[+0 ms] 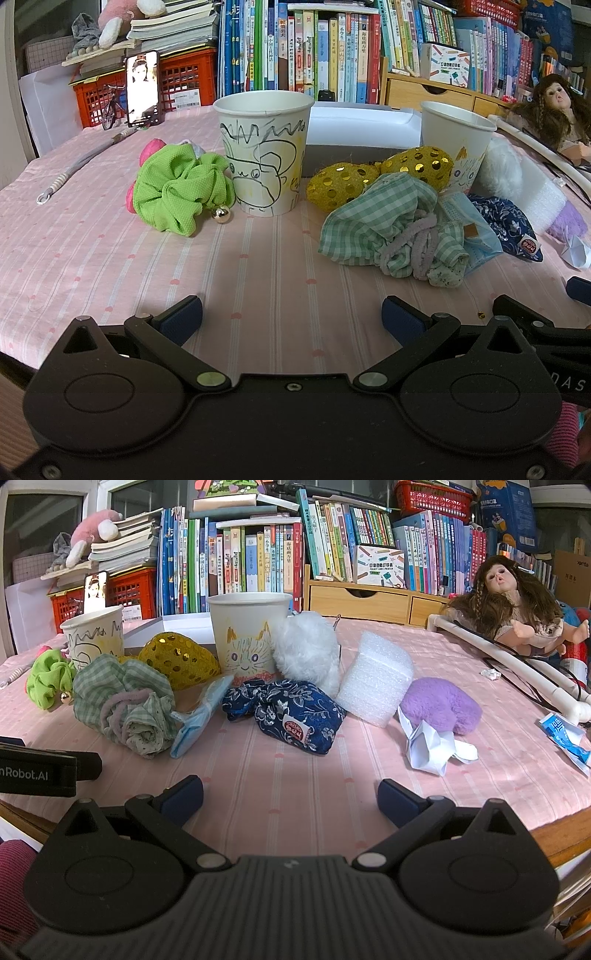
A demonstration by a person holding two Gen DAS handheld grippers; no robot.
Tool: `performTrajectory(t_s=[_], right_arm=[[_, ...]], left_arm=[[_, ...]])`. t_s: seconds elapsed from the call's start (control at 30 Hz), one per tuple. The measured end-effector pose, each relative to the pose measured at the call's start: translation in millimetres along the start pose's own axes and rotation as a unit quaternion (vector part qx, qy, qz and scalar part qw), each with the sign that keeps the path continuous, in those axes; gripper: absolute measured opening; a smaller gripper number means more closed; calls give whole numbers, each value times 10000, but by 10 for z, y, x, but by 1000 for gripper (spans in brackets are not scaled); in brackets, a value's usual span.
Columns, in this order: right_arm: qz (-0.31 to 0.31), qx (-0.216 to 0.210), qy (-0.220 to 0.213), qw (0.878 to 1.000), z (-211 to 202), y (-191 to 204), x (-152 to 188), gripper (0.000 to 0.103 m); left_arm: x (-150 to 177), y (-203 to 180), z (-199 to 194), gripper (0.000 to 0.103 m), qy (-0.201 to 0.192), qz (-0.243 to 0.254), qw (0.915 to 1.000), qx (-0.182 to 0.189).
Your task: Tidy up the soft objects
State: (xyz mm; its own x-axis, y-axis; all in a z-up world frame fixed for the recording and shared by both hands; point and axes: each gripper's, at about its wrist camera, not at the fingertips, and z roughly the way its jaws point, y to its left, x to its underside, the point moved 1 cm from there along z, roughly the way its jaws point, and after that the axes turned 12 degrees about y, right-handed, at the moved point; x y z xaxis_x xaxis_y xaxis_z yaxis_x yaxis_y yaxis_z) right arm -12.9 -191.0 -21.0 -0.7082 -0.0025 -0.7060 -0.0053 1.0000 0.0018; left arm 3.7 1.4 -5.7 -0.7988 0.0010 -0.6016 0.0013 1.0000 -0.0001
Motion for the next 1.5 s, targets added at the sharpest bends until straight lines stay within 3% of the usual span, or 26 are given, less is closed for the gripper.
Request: performTrajectory(t_s=[0.3,0.5,0.73,0.93,1.07,1.33,1.5], right_arm=[[92,9,-241,9997,-22,-6,71,103],[479,-361,-505,9969,-111,-180,15,103],[404,124,-858,9954,-185,-404,-87,103],[607,426,-885,9933,-158,-663,-158,103],[836,426,-883,9917,-138,-833,-220,103],[1132,521,-747,9894,38,-1169,-460,99],[534,743,-483,9946,122,-1156,-508,97]], left_arm=[[12,52,35,103,-110,83,9999,83],[-46,153,3,102,-162,-183,9992,331],[-167,270,-149,98,-446,-307,9971,540],[-199,214,-230,86,-445,-185,9939,990],[-180,117,-263,85,-434,-40,9911,1260],[-118,-235,-196,91,-690,541,9896,1137],[-116,-359,-71,92,-690,769,9893,1030]])
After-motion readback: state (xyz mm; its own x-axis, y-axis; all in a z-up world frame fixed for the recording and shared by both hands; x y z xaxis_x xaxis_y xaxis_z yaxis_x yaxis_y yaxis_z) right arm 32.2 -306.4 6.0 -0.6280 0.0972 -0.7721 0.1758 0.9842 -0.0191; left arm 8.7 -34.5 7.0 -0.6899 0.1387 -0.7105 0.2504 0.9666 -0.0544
